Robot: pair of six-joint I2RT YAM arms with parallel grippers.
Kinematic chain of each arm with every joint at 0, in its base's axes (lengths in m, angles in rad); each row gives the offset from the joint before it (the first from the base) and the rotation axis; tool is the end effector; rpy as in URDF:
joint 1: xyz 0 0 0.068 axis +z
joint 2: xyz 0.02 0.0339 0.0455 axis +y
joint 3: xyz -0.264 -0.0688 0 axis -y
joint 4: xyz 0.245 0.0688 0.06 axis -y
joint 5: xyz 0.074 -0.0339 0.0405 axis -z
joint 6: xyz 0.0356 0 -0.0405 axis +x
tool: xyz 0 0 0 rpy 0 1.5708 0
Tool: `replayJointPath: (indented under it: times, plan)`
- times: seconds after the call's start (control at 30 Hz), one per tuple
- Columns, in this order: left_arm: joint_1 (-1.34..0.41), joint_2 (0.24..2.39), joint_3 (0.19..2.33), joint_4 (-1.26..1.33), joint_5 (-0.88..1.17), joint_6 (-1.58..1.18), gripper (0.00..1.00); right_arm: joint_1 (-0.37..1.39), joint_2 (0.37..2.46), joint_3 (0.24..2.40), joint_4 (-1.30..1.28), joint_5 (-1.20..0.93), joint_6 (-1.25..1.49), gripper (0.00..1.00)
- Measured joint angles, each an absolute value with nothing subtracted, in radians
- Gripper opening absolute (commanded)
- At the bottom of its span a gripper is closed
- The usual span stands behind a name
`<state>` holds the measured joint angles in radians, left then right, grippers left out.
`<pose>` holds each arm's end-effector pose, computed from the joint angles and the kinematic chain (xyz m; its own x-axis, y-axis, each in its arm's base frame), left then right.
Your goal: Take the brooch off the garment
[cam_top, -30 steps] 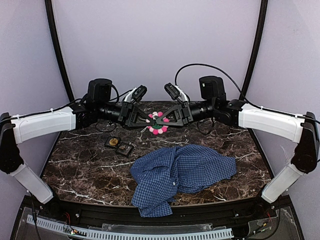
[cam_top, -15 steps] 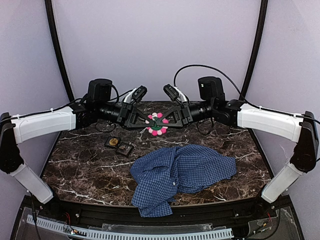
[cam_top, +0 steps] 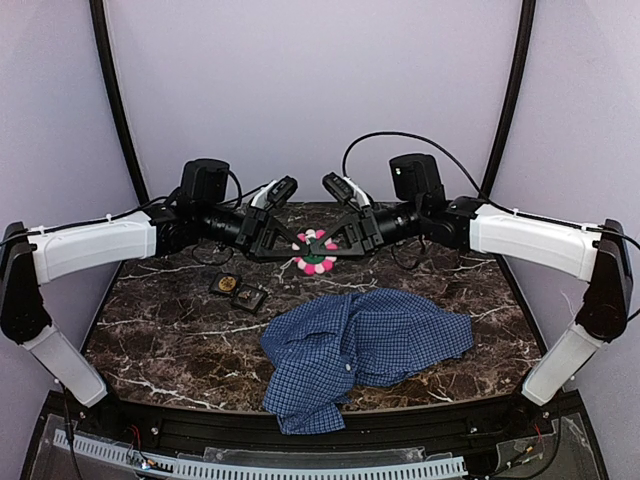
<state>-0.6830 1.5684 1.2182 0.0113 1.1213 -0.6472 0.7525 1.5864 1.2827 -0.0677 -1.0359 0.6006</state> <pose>0.2547 -0.2486 0.3201 -0.7684 0.2874 -0.5719 0.5889 -0.0323 -0.8075 0.2431 0.2696 0.3280 -0.7462 -0.3040 -0.5923 -0.6205 -0.0049 0.7842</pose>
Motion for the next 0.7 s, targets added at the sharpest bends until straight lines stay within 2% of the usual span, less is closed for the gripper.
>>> replayJointPath:
  times: [0.7]
  plan:
    - [-0.681, 1.578, 1.229, -0.053, 1.133, -0.634, 0.01, 0.752, 1.614, 1.305, -0.128, -1.059, 0.591, 0.18]
